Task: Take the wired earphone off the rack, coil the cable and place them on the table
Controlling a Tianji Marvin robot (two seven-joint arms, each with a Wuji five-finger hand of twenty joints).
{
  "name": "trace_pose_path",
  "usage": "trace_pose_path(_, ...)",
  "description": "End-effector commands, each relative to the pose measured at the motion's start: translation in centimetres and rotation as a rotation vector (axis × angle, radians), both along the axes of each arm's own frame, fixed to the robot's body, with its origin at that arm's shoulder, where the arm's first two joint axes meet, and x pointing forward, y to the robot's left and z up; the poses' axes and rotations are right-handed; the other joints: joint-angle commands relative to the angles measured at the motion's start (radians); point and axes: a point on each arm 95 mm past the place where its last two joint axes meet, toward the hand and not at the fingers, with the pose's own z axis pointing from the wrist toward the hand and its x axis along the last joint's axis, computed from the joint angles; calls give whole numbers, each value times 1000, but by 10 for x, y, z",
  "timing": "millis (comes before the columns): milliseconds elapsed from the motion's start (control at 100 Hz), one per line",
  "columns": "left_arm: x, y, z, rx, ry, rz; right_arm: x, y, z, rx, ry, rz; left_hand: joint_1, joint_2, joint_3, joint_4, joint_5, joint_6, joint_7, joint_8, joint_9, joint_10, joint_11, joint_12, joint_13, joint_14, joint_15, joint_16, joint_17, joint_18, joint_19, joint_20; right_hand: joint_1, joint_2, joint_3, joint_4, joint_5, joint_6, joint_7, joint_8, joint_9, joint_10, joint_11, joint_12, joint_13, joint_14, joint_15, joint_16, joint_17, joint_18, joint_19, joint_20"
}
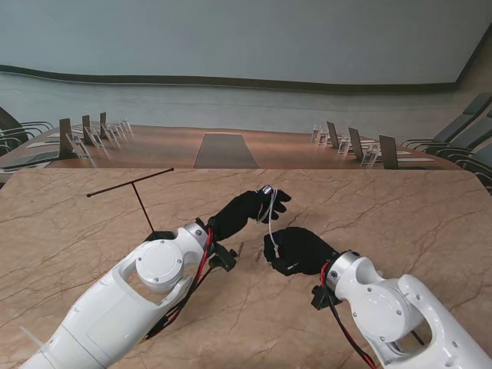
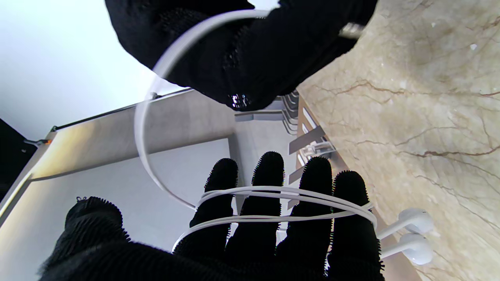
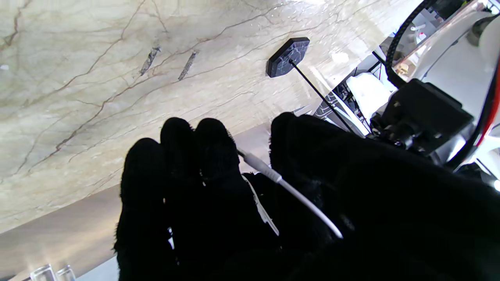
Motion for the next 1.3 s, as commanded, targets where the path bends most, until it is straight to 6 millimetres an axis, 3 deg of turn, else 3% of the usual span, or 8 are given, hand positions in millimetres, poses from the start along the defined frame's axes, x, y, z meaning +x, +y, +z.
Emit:
trace_pose_path(0,-1,-4,2,-13,-2,-6,-3,1,-8,12,21,-8,6,-2,-6,-11,0,-58,1,8,7,-34,-27,-10,-8,-36,-3,-11,-7,-14,-16,-14,28,45,-16,-1,-42,-83,83,-13,-56,74,-3,-10,-41,-13,-11,-4,-29,-50,-15,-14)
trace_pose_path(600,-4,-8,5,-36,-1,-20,5,15,-37,12,143,-14,6,0,-7,-11,2,-55,0,9,8,-37,-33,-26,-6,-46,-12,-26,-1,-34,-27,-22,3,124,-123,-6,-140,-73,48,-75,-187,46,-58,-36,-170,-49,-69,-22,-109,-118,-56,-34)
trace_pose_path(860,-7,-7,6,-42,-9,-24,7,12,-45,-8,171,-23,11,-3,-6,-11,7,-55,1,9,12,-34,-31,-32,-3,-45,-12,-32,1,-33,-32,-25,-50,200,-262,5,-336,-73,-20,-185,-387,-46,-167,-79,-306,-138,-176,-71,-196,-199,-128,-42)
trace_pose_path(940,-8,-7,6,-43,-6,-26,8,12,-48,-12,182,-28,12,-2,-6,-11,6,-56,0,8,11,-35,-32,-34,-6,-45,-13,-33,1,-35,-33,-26,-91,273,-326,25,-380,-59,-113,-226,-446,-83,-230,-105,-332,-159,-221,-94,-213,-212,-161,-44)
trace_pose_path(980,-9,-8,5,-44,-4,-27,8,11,-49,-16,192,-28,11,-3,-7,-11,7,-55,0,8,10,-36,-34,-36,-6,-45,-14,-34,1,-34,-33,-26,-111,326,-383,51,-419,-62,-174,-219,-491,-109,-262,-119,-354,-174,-246,-107,-231,-228,-190,-47)
trace_pose_path(1030,-9,-9,5,-46,-2,-28,8,10,-51,-19,201,-30,11,-3,-7,-11,8,-56,0,8,11,-38,-35,-38,-8,-47,-15,-36,0,-35,-34,-26,-127,368,-465,107,-466,-71,-251,-107,-539,-133,-292,-133,-375,-192,-275,-121,-247,-241,-223,-44)
trace_pose_path(1170,-9,-10,6,-52,-4,-30,8,7,-55,-33,224,-29,12,-2,-7,-11,9,-59,0,8,14,-48,-41,-46,-7,-54,-22,-42,0,-35,-35,-27,-164,398,-580,55,-669,-141,-275,-135,-653,-188,-339,-157,-413,-235,-353,-144,-278,-268,-289,-56)
trace_pose_path(1290,-9,-10,8,-56,-9,-32,8,2,-58,-47,232,-32,12,-1,-6,-11,12,-59,2,9,23,-54,-41,-54,-4,-60,-27,-49,1,-38,-35,-27,-212,417,-702,13,-680,-153,-519,-294,-703,-220,-400,-192,-444,-264,-401,-153,-296,-296,-334,-51)
